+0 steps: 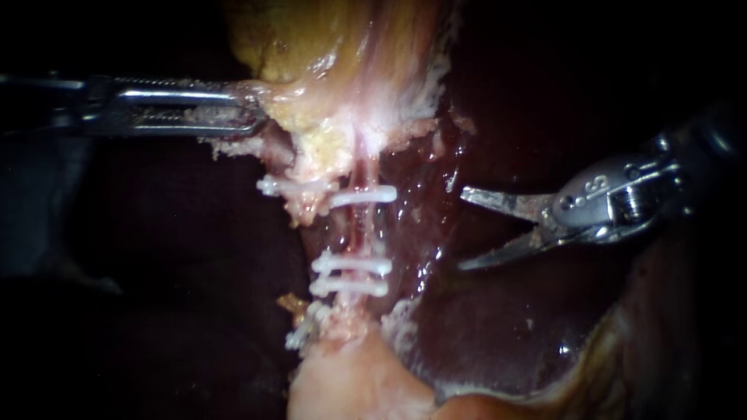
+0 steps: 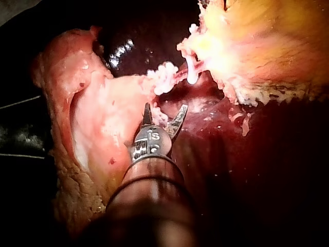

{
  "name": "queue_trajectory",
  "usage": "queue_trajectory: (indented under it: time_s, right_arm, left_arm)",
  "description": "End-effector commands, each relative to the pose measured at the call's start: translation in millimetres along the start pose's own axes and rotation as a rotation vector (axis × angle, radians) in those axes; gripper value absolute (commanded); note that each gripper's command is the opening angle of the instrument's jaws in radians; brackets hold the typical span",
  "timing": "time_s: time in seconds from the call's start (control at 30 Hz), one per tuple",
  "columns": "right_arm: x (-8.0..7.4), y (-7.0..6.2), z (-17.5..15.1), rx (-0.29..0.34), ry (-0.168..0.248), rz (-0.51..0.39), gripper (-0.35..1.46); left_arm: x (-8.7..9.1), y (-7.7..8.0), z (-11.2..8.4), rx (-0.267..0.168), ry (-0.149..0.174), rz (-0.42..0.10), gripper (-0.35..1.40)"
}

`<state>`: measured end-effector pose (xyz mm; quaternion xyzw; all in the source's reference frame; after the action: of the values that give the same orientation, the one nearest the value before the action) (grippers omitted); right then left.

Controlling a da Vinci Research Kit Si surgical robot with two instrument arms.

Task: Go to the cutting position right tube

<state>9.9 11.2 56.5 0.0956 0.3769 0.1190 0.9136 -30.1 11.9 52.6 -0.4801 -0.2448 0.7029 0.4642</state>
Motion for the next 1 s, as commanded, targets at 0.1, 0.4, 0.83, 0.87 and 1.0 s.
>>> queue_trajectory:
  time_s: [0.1, 0.4, 0.83, 0.87, 1.0]
  right_arm:
    - [0.0, 0.0, 0.1, 0.0, 0.0, 0.0, 1.44]
    - [0.5, 0.2, 0.3, 0.038, 0.011, 0.005, 1.44]
    - [2.4, -0.7, 5.8, 0.198, 0.099, 0.141, 1.41]
    - [2.4, -0.8, 6.4, 0.201, 0.099, 0.147, 1.41]
    - [2.5, -1.2, 9.2, 0.223, 0.101, 0.162, 1.41]
  left_arm:
    - [0.9, 0.1, -0.9, -0.008, -0.004, -0.004, -0.35]
    - [5.2, 1.0, -5.5, -0.005, 0.03, -0.021, -0.35]
    - [4.9, 0.9, -5.5, 0.0, 0.033, -0.019, -0.35]
    - [4.8, 0.9, -5.5, 0.0, 0.033, -0.019, -0.35]
    - [4.8, 0.9, -5.5, 0.0, 0.033, -0.019, -0.35]
